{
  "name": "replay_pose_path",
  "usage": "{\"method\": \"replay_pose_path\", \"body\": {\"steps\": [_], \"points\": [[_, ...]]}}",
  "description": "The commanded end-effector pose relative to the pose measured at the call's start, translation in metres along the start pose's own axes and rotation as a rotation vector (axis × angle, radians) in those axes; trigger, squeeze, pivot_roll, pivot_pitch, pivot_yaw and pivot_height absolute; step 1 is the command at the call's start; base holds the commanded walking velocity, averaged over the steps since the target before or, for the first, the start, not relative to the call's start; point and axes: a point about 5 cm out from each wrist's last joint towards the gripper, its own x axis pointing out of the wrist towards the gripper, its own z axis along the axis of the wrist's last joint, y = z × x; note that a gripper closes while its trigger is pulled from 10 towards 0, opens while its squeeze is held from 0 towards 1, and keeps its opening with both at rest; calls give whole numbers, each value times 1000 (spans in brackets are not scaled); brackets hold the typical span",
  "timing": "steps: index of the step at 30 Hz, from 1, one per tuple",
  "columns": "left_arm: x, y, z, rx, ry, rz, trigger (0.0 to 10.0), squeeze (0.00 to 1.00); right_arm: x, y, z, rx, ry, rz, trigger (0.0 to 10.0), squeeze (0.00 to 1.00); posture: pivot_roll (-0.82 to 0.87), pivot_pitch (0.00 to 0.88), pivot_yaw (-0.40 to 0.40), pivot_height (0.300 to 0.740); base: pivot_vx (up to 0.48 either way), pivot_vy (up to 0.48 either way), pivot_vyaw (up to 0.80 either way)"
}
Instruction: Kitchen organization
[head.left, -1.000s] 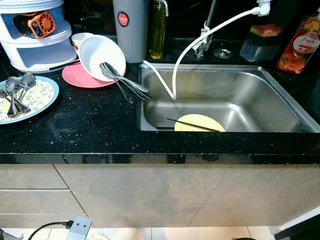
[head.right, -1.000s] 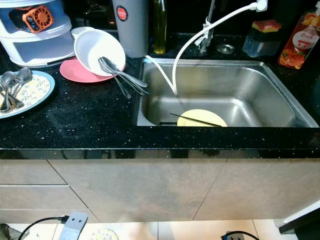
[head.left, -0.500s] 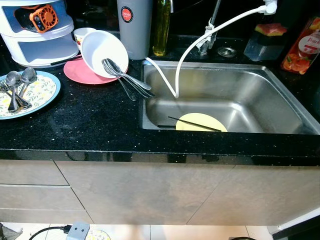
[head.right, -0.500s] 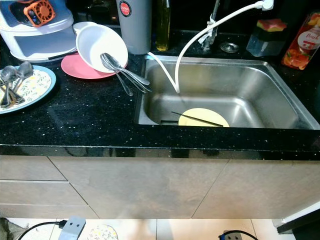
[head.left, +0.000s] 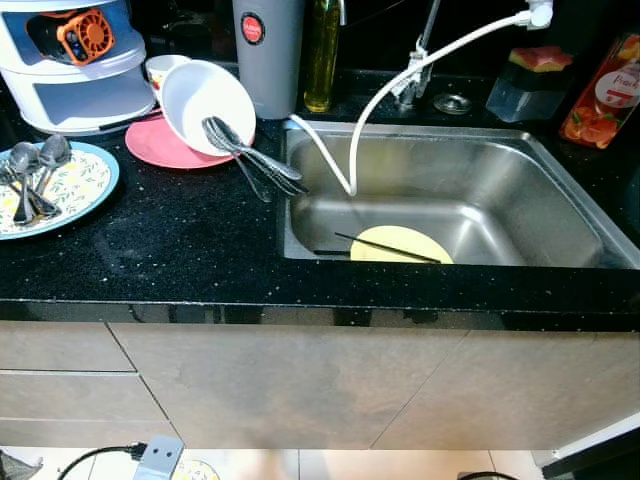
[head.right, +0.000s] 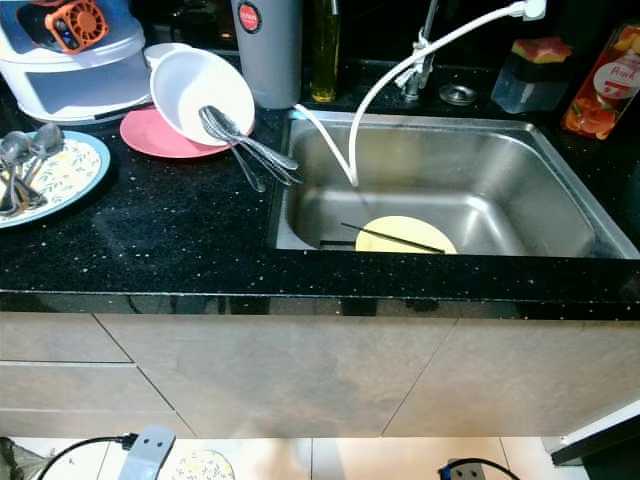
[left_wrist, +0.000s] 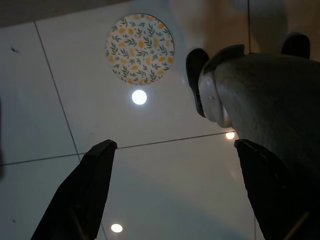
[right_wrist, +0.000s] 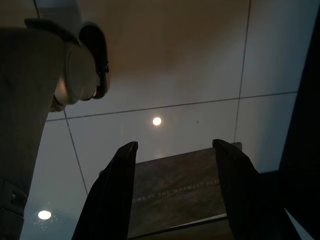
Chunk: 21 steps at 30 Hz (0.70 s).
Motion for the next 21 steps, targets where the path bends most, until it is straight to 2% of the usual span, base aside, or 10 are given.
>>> {"method": "replay_pose_path", "body": {"steps": [1, 8, 10, 17, 21], "points": [[-1, -2, -8, -15, 17, -2, 10000, 0, 0, 2, -3, -11, 15, -1, 10000, 0, 102, 62, -70, 740, 0, 0, 0], [0, -9, -11, -3, 24, -24, 10000, 0, 0, 0, -4, -19, 11, -4, 10000, 0, 92, 65, -61, 740, 0, 0, 0], [1, -11, -10, 5, 21, -33, 10000, 0, -1, -9, -9, -16, 19, -14, 10000, 0, 84, 63, -58, 740, 0, 0, 0], [2, -15, -3, 5, 6, -40, 10000, 0, -3, -20, -16, 3, 35, -29, 10000, 0, 41, 73, -64, 740, 0, 0, 0], [3, -16, -1, 1, 2, -43, 10000, 0, -3, -22, -17, 7, 37, -32, 10000, 0, 41, 73, -64, 740, 0, 0, 0]]}}
